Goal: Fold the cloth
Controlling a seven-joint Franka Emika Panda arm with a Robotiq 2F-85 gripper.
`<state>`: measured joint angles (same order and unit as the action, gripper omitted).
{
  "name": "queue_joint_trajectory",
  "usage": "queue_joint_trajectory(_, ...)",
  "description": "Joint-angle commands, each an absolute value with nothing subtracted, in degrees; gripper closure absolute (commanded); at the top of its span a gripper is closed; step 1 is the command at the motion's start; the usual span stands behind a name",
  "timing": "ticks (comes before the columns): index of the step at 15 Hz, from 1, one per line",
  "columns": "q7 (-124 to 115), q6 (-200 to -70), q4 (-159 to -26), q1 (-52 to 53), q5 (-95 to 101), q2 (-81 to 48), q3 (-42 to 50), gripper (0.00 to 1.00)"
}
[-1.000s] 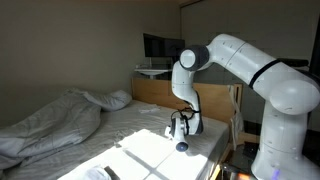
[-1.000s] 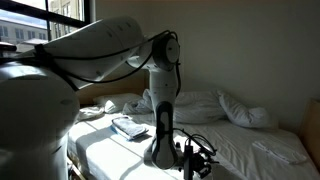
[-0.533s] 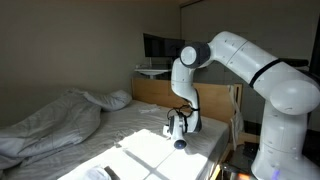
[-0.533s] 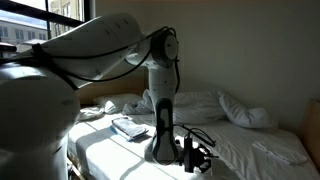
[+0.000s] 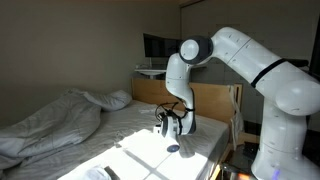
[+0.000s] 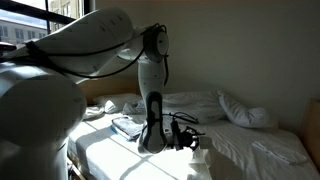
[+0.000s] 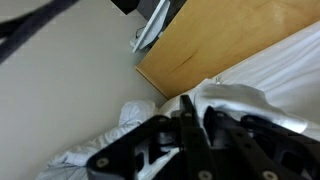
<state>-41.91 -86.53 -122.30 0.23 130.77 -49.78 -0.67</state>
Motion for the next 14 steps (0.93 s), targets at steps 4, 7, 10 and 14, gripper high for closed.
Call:
queue_joint_trajectory(4,-32.45,-68.95,-119.84,8.76,128.37,-52.43,-5.88,0.88)
queue_joint_trajectory(7,-26.64,-65.32,-113.75,11.39,127.8,-55.35,-7.32,0.89)
queue_joint_trajectory(10,-20.99,-65.31,-107.14,12.78,128.05,-57.9,-7.3,0.89)
queue_joint_trajectory(14,-7.68,-76.09,-102.31,13.21,129.69,-56.84,-6.55,0.9)
